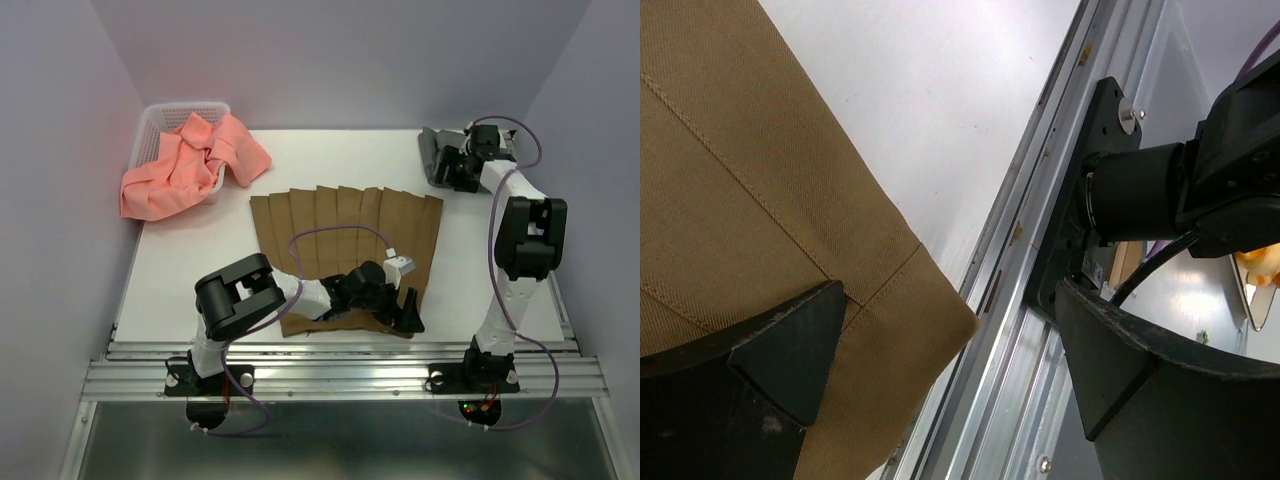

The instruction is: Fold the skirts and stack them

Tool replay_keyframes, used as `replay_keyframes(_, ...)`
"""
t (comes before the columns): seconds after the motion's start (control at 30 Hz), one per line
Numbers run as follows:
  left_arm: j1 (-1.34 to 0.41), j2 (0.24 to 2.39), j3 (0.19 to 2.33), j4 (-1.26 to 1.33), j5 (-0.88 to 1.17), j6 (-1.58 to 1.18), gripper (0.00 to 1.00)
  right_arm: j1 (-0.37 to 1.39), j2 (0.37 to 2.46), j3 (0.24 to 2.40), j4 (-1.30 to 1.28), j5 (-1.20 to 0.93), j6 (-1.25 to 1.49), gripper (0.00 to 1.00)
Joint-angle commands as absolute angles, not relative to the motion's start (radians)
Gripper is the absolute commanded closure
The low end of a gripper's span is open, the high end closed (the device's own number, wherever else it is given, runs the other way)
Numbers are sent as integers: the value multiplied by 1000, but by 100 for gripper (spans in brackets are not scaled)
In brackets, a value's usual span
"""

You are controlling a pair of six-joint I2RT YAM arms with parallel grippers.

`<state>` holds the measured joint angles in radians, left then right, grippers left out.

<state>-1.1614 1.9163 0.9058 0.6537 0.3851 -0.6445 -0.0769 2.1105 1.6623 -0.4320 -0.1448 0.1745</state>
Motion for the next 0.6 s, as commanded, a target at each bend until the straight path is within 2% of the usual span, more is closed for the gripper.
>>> replay_keyframes(0.0, -1187, 1948, 871, 460, 397, -650, 1, -81, 1893, 1570, -430, -210, 207, 19)
replay_keyframes(0.03, -1189, 1945, 873, 460, 396, -653, 1, -81, 1867, 1536, -425, -269, 212, 0)
replay_keyframes(0.23, -1195, 1944, 890, 460, 382, -650, 1, -69, 1744, 1298, -282, -547, 281, 0)
replay_keyframes(0.4, -1198, 1933, 885, 459, 374, -660, 1, -51, 1793, 1263, -258, -595, 282, 0)
replay_keyframes(0.57, -1198, 1918, 877, 442, 353, -661, 1, -51, 1905, 1295, -255, -555, 308, 0)
